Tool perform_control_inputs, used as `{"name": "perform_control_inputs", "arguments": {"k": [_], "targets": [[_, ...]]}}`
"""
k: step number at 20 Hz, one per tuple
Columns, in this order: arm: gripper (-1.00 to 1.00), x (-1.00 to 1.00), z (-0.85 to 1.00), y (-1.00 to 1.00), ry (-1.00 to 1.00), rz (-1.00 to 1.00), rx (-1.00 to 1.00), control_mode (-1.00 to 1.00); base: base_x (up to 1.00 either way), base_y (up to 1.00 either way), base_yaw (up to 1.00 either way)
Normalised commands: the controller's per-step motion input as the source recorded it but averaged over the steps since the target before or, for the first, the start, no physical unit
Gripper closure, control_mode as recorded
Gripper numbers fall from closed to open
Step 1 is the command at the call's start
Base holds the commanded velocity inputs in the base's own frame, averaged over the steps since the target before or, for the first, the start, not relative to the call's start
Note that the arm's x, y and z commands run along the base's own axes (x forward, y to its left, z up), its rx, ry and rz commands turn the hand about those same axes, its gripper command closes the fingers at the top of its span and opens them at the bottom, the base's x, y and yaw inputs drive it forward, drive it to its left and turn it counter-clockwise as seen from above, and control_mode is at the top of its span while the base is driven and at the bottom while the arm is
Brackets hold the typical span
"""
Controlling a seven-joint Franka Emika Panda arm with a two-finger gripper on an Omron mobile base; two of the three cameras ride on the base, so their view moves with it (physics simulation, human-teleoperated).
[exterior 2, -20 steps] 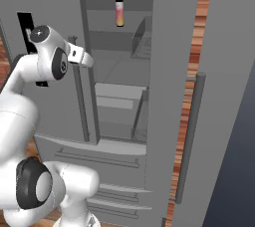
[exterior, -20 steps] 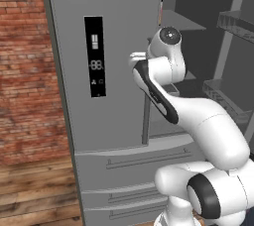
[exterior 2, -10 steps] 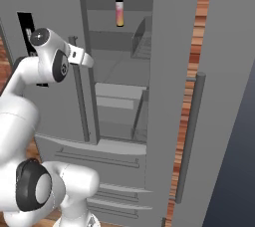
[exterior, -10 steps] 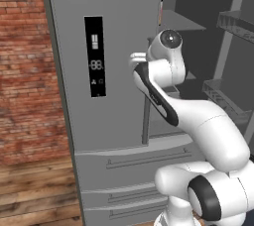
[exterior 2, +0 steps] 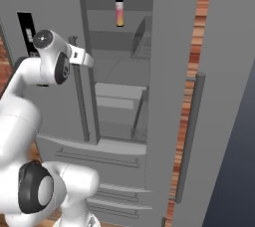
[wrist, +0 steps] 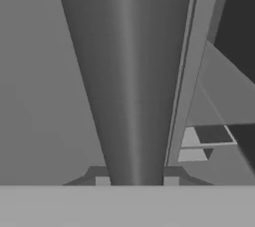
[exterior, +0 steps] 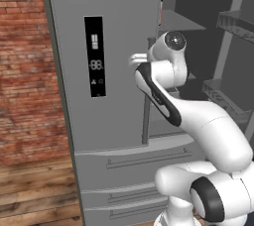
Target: Open the fridge, grab two sodas, and place both sodas inside the bowl with ice on the dining counter.
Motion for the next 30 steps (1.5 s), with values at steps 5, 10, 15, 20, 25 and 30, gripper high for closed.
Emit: {"name": "perform_control_inputs", "arguments": {"k": [5, 10, 15, 20, 25, 30], "targets": [[1.00, -0.28, -0.16, 0.55, -0.01, 0.14, 0.00, -1.00, 0.00, 0.00, 0.00], [1.00, -0.45, -0.15, 0.75, 0.00, 0.14, 0.00, -1.00, 0.00, 0.00, 0.00], [1.00, -0.53, -0.13, 0.84, 0.00, 0.12, 0.00, -1.00, 0.00, 0.00, 0.00], [1.00, -0.61, -0.14, 0.91, 0.00, 0.11, 0.00, -1.00, 0.00, 0.00, 0.00], [1.00, -0.64, -0.12, 0.97, 0.00, 0.08, 0.00, -1.00, 0.00, 0.00, 0.00], [-1.00, -0.58, -0.12, 1.00, 0.00, 0.05, 0.00, -1.00, 0.00, 0.00, 0.00]]}}
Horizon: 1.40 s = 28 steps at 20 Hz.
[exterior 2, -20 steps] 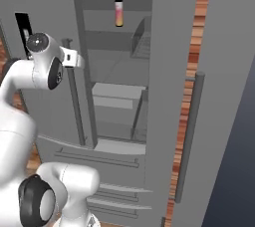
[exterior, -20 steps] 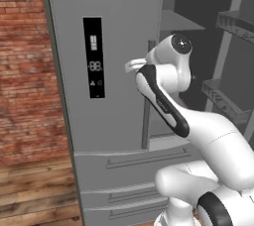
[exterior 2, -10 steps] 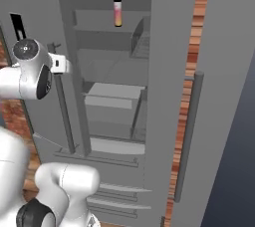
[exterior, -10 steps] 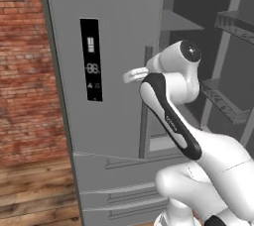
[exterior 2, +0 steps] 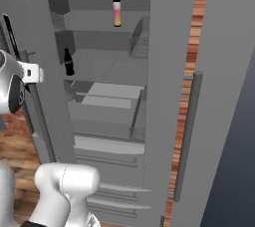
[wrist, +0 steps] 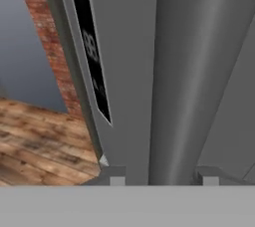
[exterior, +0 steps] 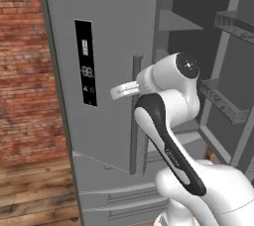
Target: Open the fridge, grab two sodas, and place both sodas inside the bowl with ice on the dining counter.
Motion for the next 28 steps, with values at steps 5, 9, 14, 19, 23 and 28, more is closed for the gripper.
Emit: {"name": "perform_control_inputs", "arguments": {"k": [5, 9, 14, 19, 23, 28], "targets": [[-1.00, -0.77, -0.05, 0.61, -0.01, 0.02, 0.01, -1.00, 0.00, 0.00, 0.00], [-1.00, -1.00, 0.01, -0.07, -0.07, 0.00, 0.13, -1.00, 0.00, 0.00, 0.00], [-1.00, -1.00, 0.12, -0.60, -0.07, -0.02, 0.24, -1.00, 0.00, 0.00, 0.00], [-1.00, -0.36, 0.00, -0.98, 0.03, -0.07, 0.36, -1.00, 0.00, 0.00, 0.00], [-1.00, 0.16, 0.00, -0.92, 0.09, -0.01, 0.43, -1.00, 0.00, 0.00, 0.00], [-1.00, 0.74, -0.05, -0.36, 0.07, 0.00, 0.33, -1.00, 0.00, 0.00, 0.00]]}}
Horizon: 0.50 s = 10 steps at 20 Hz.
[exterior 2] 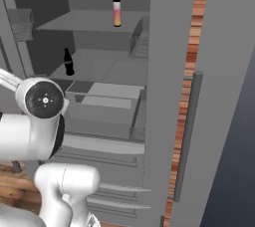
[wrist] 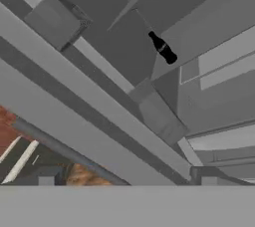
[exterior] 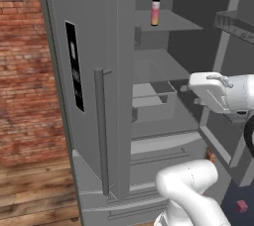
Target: Open the fridge, grab two sodas, and place both sodas inside the bowl with ice on the dining counter.
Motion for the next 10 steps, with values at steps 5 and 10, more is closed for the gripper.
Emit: {"name": "perform_control_inputs", "arguments": {"k": [5, 10], "targets": [[-1.00, 0.94, -0.17, 0.01, 0.05, 0.01, 0.20, -1.00, 0.00, 0.00, 0.00], [-1.00, 0.90, -0.20, 0.06, 0.14, 0.00, 0.16, -1.00, 0.00, 0.00, 0.00]]}}
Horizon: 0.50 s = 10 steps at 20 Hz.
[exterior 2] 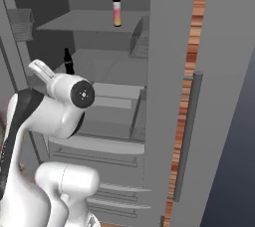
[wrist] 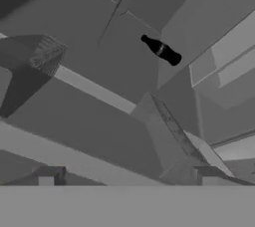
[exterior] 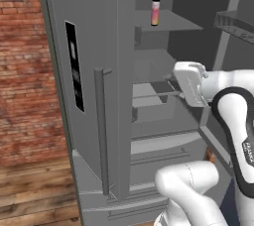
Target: Open the fridge, grab two sodas, and place both sodas inside the bowl with ice on the dining counter.
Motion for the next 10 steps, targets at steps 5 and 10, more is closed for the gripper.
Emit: {"name": "perform_control_inputs", "arguments": {"k": [5, 10], "targets": [[-1.00, 0.67, -0.16, 0.28, 0.21, 0.05, 0.13, -1.00, 0.00, 0.00, 0.00], [-1.00, 0.37, -0.19, 0.47, 0.14, 0.14, 0.13, -1.00, 0.00, 0.00, 0.00]]}}
